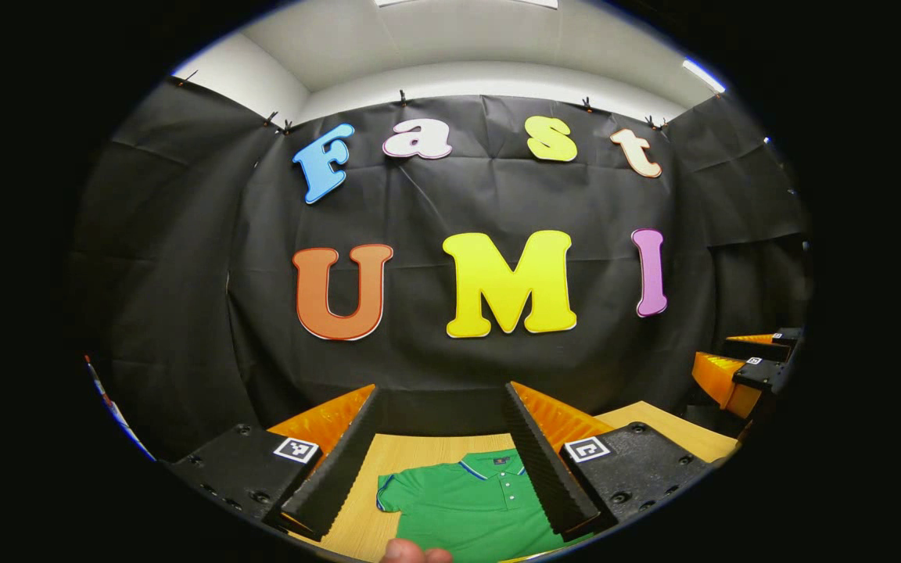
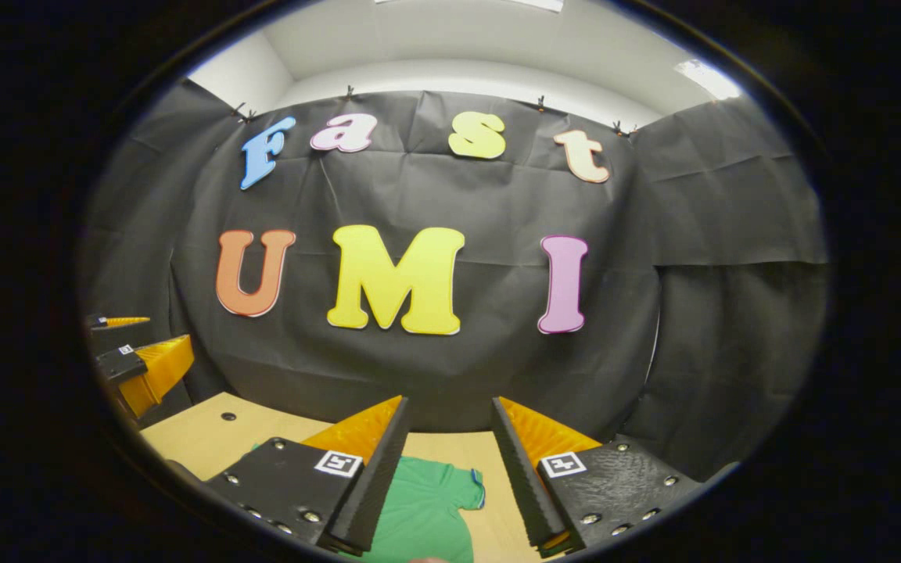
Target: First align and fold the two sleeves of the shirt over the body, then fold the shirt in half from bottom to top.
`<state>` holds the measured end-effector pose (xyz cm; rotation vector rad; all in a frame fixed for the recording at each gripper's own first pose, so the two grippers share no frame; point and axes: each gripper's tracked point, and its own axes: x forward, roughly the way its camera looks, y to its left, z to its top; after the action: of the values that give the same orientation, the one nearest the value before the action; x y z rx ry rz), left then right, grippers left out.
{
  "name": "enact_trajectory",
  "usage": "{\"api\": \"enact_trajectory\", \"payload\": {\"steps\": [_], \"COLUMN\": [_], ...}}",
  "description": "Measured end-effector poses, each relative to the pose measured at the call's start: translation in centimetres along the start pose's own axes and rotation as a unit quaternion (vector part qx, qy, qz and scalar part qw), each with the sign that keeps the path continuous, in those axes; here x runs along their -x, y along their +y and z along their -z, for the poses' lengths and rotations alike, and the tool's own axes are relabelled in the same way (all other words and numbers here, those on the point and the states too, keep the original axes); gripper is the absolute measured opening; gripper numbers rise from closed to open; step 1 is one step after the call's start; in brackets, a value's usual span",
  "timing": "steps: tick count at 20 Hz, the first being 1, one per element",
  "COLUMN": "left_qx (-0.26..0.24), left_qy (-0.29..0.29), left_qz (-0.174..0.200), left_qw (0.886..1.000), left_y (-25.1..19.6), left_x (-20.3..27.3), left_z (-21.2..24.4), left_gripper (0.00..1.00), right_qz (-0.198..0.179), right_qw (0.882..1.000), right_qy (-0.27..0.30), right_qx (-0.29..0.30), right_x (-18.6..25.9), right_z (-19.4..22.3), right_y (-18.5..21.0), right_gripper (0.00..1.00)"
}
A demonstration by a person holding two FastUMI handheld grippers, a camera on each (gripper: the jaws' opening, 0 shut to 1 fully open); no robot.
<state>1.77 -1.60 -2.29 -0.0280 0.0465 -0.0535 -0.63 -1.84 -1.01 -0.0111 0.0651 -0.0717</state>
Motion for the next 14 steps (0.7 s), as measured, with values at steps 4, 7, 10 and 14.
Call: {"api": "enact_trajectory", "payload": {"steps": [4,7,10,14], "left_qx": [-0.001,-0.003,-0.004,0.000], "left_qy": [0.017,0.034,0.051,0.077], "left_qz": [0.000,-0.003,-0.003,-0.006], "left_qw": [1.000,0.999,0.999,0.997], "left_y": [0.4,0.9,1.2,1.0], "left_x": [-0.3,-0.7,-0.9,-1.0], "left_z": [1.5,2.8,4.2,6.2], "left_gripper": [0.98,0.98,0.98,0.98], "right_qz": [0.005,0.003,-0.005,-0.030], "right_qw": [1.000,0.999,0.997,0.990], "right_qy": [0.017,0.039,0.072,0.125], "right_qx": [0.012,0.019,0.030,0.053], "right_x": [0.1,0.2,0.2,0.8], "right_z": [0.6,1.5,2.9,5.0], "right_y": [-0.9,-1.4,-1.7,-2.1], "right_gripper": [0.68,0.68,0.68,0.68]}}
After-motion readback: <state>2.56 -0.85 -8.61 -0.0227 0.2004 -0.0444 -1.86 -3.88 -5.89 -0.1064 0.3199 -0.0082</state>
